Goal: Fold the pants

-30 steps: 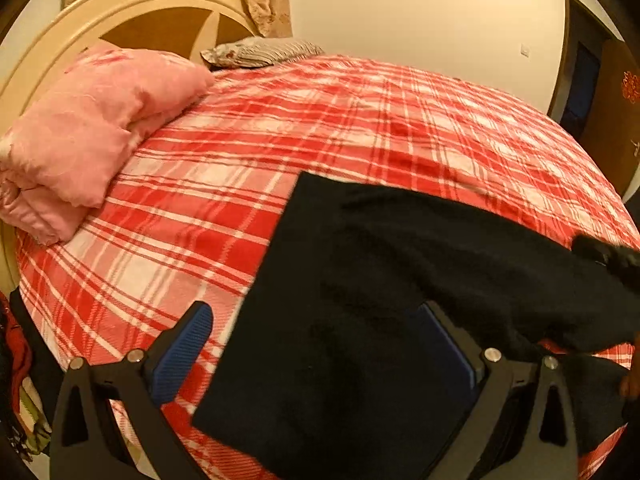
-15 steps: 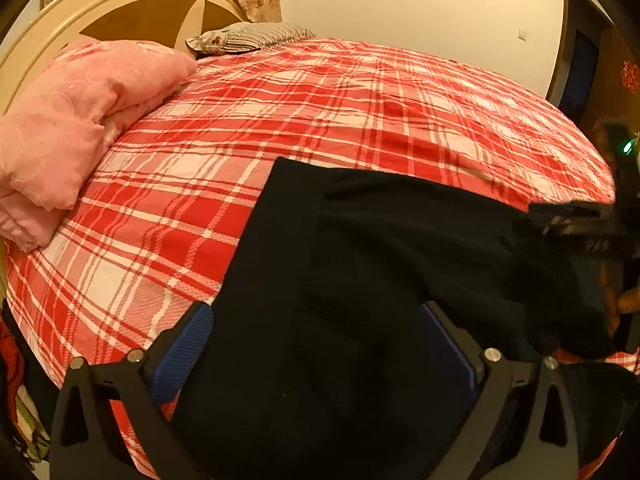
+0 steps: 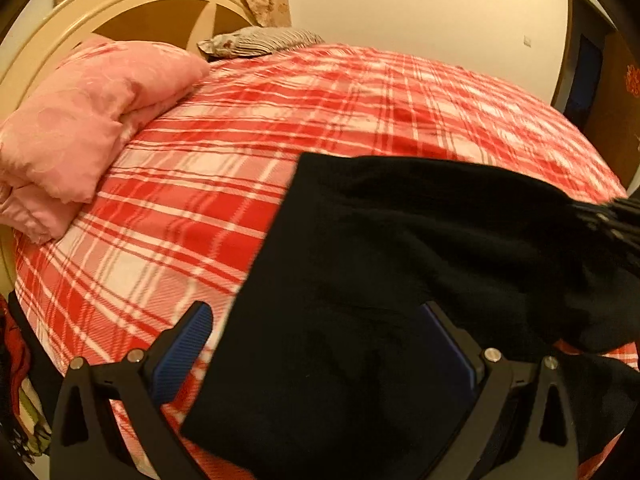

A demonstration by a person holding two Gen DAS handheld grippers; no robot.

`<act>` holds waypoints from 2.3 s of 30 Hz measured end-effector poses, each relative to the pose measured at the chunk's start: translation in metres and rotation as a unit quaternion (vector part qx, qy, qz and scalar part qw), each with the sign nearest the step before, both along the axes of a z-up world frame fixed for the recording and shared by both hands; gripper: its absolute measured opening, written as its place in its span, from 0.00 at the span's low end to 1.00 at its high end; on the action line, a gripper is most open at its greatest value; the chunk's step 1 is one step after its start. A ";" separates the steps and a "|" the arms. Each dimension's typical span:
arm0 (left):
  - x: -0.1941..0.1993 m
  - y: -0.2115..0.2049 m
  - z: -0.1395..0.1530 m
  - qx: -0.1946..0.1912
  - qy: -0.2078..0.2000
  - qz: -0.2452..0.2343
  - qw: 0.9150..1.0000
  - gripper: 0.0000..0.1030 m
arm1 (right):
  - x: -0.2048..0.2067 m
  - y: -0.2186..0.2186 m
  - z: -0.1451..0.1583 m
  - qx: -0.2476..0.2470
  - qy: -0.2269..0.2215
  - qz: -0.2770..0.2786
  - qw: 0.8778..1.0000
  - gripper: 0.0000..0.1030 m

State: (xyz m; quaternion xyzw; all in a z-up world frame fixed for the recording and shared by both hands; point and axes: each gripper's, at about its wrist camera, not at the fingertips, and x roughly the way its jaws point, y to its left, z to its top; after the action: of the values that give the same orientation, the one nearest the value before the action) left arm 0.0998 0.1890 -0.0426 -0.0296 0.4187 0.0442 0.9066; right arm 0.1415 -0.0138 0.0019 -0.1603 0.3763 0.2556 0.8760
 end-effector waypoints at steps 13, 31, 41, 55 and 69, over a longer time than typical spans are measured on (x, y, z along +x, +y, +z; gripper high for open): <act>-0.030 0.024 0.021 0.005 -0.018 0.016 1.000 1.00 | -0.153 0.031 -0.053 0.004 -0.008 0.036 0.999 0.06; 0.069 -0.083 0.006 0.011 0.090 -0.061 0.994 1.00 | -0.178 0.045 -0.098 -0.057 -0.088 0.004 0.994 0.06; 0.070 -0.062 -0.013 -0.015 0.125 -0.044 0.991 0.22 | -0.184 0.036 -0.089 -0.040 -0.110 -0.008 0.993 0.06; -0.062 0.020 0.033 -0.113 -0.015 -0.003 0.993 0.16 | -0.205 0.024 -0.055 -0.007 -0.126 -0.005 0.992 0.06; 0.030 -0.053 0.026 -0.029 0.048 -0.073 0.996 0.76 | -0.218 0.043 -0.111 -0.097 -0.130 0.020 0.986 0.06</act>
State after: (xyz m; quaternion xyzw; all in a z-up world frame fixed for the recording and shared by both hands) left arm 0.1294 0.1364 -0.0170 -0.0232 0.4638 -0.0330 0.8850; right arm -0.0764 0.0294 -0.1096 -0.2844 0.2786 0.2124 0.8924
